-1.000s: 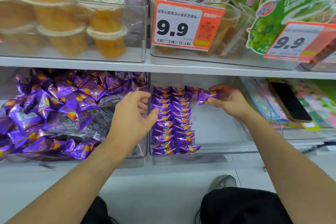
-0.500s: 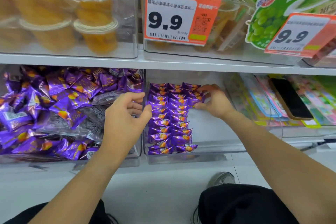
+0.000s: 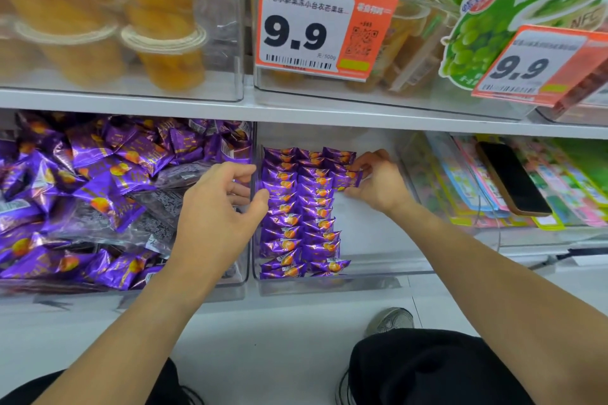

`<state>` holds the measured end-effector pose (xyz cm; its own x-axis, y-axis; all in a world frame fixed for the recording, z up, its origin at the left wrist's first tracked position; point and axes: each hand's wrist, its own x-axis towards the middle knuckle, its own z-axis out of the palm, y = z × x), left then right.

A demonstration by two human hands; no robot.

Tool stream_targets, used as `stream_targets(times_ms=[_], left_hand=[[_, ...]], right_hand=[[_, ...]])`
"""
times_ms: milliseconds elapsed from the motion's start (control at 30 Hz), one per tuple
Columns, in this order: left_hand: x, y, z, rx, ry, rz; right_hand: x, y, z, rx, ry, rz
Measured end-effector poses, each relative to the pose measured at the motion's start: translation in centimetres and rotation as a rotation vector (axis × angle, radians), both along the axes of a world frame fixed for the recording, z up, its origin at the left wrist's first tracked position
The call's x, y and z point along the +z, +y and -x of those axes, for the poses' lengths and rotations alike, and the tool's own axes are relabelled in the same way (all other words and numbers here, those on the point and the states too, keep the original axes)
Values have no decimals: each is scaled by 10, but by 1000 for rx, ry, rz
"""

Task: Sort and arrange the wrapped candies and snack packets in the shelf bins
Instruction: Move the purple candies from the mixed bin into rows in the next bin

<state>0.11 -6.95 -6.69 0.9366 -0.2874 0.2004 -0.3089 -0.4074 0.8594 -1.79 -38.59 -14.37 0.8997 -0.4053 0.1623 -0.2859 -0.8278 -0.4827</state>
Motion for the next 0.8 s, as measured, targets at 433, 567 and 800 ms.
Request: stream_targets(times_ms=[433, 567, 800], left_hand=[[1, 0, 1, -10, 0, 10], [2, 2, 1, -27, 1, 15], [25, 43, -7, 48, -178, -95]], right_hand=[[4, 8, 0, -7, 26, 21], [12, 7, 5, -29, 36, 16], [81, 89, 37, 11, -236, -254]])
